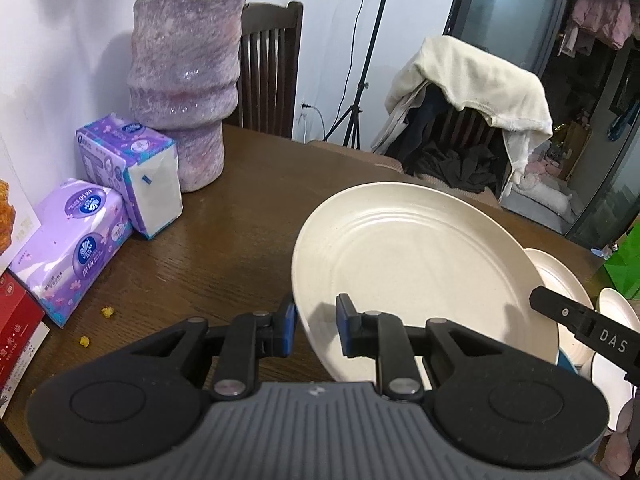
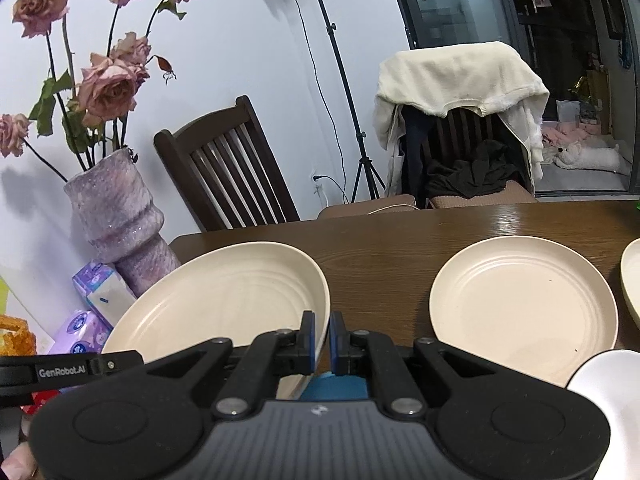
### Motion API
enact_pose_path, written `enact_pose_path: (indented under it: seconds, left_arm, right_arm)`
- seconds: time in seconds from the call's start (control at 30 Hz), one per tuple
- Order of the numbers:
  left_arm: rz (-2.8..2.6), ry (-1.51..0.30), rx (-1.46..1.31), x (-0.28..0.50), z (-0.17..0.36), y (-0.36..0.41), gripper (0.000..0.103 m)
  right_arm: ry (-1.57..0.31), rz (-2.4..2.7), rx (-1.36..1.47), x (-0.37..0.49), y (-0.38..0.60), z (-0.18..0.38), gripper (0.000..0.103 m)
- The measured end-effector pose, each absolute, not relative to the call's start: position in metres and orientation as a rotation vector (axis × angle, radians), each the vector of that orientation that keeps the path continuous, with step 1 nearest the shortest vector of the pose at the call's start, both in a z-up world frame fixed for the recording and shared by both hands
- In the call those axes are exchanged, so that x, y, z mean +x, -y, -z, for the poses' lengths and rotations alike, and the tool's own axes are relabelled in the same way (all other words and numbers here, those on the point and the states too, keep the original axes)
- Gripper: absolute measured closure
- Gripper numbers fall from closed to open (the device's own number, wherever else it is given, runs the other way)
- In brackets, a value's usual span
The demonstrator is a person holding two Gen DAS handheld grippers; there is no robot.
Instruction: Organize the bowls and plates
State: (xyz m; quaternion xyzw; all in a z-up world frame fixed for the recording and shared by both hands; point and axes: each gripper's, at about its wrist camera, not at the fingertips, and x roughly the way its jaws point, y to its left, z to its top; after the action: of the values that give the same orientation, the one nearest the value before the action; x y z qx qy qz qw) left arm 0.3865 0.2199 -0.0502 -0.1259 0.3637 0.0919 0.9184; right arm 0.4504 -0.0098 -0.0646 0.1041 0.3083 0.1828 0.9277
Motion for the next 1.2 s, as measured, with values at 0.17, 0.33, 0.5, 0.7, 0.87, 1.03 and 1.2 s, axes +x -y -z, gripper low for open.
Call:
enact_pose_path:
  seconds: [0.17, 0.33, 0.5, 0.7, 0.87, 1.03, 1.2]
  left_arm:
    - [-0.187, -0.718, -0.249, 0.376, 0.042, -0.209, 0.082]
    - [-0.182, -0.700, -0.234, 0.366, 0.038, -0.199, 0.082]
    - [-0.179, -0.701, -0.238, 0.358, 0.038, -0.193, 0.082]
    - [-0.179, -0.698, -0.242, 0.348, 0.036, -0.187, 0.082]
    - [-0.177, -0.700, -0.240, 0.341, 0.035, -0.182, 0.082]
    - [-0.170, -0.695, -0.230, 0.327, 0.034, -0.172, 0.082]
    - [-0.159, -0.701, -0.234, 0.313, 0.034, -0.163, 0.082]
  right_arm:
    - [-0.624, -0.373, 0.229, 0.444, 0.017, 0.061, 0.096]
    - [-0.614, -0.370, 0.240, 0.435, 0.027, 0.058, 0.096]
    - [-0.604, -0.365, 0.247, 0.425, 0.035, 0.054, 0.096]
    - [-0.592, -0.364, 0.248, 0.411, 0.042, 0.050, 0.096]
    - [-0.586, -0.361, 0.250, 0.400, 0.051, 0.049, 0.096]
    - [-0.582, -0.357, 0.257, 0.388, 0.061, 0.047, 0.096]
    - [-0.582, -0.350, 0.261, 0.373, 0.072, 0.046, 0.096]
